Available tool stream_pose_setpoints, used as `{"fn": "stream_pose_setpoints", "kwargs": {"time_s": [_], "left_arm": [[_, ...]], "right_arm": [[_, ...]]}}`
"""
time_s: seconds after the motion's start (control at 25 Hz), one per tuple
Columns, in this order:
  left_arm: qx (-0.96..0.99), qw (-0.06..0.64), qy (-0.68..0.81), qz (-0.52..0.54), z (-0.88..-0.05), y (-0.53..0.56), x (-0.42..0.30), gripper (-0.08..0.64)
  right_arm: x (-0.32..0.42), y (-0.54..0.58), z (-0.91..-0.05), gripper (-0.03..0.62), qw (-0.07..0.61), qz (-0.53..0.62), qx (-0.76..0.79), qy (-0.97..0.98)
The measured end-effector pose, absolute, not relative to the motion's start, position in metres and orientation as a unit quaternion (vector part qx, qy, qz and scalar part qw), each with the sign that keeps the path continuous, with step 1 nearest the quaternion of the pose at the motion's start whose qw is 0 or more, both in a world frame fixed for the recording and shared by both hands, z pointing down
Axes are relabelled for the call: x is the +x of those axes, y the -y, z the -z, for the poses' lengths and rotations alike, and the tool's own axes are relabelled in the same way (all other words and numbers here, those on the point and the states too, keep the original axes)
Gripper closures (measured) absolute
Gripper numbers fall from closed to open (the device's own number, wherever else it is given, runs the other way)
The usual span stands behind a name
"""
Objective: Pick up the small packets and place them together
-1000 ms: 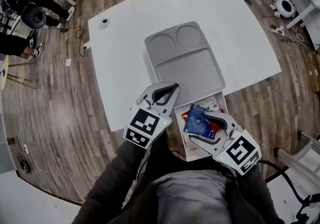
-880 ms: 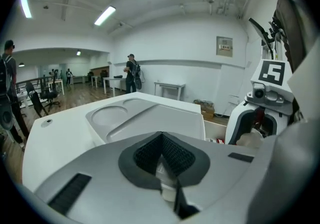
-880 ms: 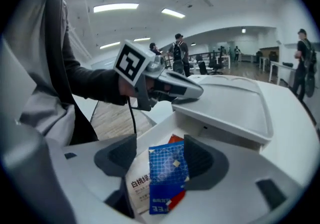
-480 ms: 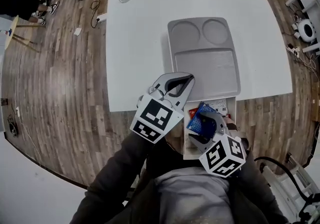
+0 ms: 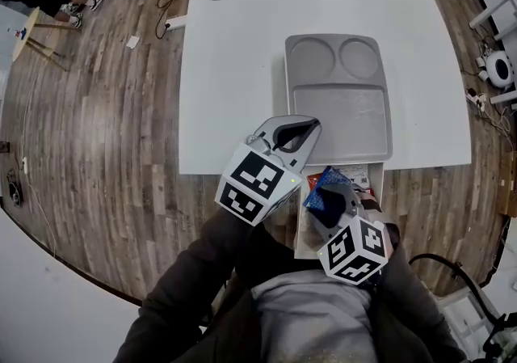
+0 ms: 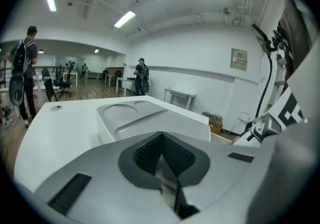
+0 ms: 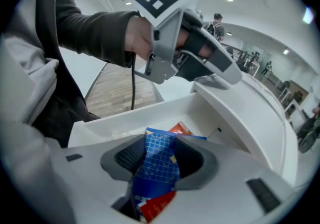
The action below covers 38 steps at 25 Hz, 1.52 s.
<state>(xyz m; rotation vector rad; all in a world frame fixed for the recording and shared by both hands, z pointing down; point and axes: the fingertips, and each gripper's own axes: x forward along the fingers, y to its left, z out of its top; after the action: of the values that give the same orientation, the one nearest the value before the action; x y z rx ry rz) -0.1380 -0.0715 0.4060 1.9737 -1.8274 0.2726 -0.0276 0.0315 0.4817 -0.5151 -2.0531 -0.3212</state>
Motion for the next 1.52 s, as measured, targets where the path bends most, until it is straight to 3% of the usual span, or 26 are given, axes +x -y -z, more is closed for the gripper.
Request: {"fn": "stream_pose_setpoints", "kwargs": {"time_s": [0.16, 0.28, 0.84, 1.28, 1.52], "left_arm": [[0.695, 0.271, 0.666, -0.024, -0.407, 0.063, -0.143, 0.563], [0.682, 0.278, 0.677, -0.019, -0.409, 0.050, -0.144, 0.563], [0.634, 0.272, 0.723, 0.025, -0.389, 0.005, -0.138, 0.563], [0.607, 0.269, 0.747, 0.040, -0.379, -0.015, -0.137, 0.563], [0.590, 0.295, 0.751, 0.038, -0.393, -0.033, -0.129, 0.563]], "right_arm": [[-0.037, -0.028, -0.468, 0.498, 0.454, 0.163, -0.196, 0.854], [-0.039, -0.027, -0.453, 0.532, 0.435, 0.172, -0.194, 0.862], [-0.036, -0.040, -0.360, 0.542, 0.329, 0.138, -0.247, 0.901], [-0.085, 0.018, -0.304, 0.543, 0.251, 0.172, -0.212, 0.929], [-0.121, 0.063, -0.339, 0.543, 0.299, 0.194, -0.180, 0.917]]}}
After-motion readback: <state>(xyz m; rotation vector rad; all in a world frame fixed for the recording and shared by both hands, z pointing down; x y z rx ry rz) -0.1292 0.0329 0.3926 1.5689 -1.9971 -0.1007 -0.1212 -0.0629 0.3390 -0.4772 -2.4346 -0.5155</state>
